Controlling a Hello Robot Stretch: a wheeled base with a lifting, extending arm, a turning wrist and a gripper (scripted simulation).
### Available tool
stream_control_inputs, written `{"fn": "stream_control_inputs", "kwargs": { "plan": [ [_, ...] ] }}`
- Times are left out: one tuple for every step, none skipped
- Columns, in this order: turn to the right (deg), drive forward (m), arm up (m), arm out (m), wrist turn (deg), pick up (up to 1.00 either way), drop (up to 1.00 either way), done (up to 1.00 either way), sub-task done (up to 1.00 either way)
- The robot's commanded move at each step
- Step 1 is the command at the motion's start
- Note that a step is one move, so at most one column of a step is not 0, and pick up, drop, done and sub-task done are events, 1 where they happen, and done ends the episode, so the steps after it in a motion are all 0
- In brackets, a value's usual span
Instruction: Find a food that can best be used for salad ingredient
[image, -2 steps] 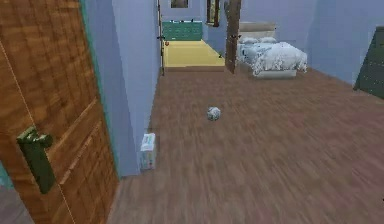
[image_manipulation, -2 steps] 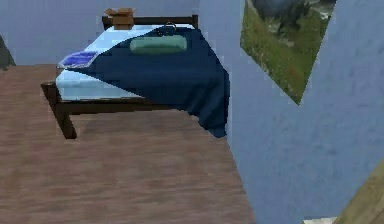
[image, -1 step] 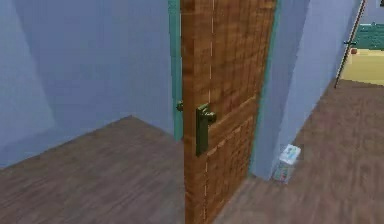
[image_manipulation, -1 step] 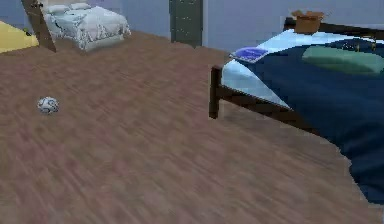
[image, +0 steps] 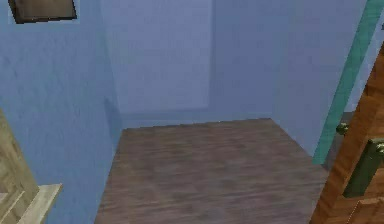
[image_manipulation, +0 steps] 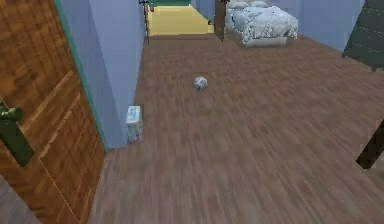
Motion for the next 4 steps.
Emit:
{"fn": "stream_control_inputs", "kwargs": {
  "plan": [
    [0.0, 0.75, 0.0, 0.0, 0.0, 0.0, 0.0, 0.0, 0.0],
    [33.0, 0.0, 0.0, 0.0, 0.0, 0.0, 0.0, 0.0, 0.0],
    [0.0, 0.5, 0.0, 0.0, 0.0, 0.0, 0.0, 0.0, 0.0],
    [42.0, 0.0, 0.0, 0.0, 0.0, 0.0, 0.0, 0.0, 0.0]
  ]
}}
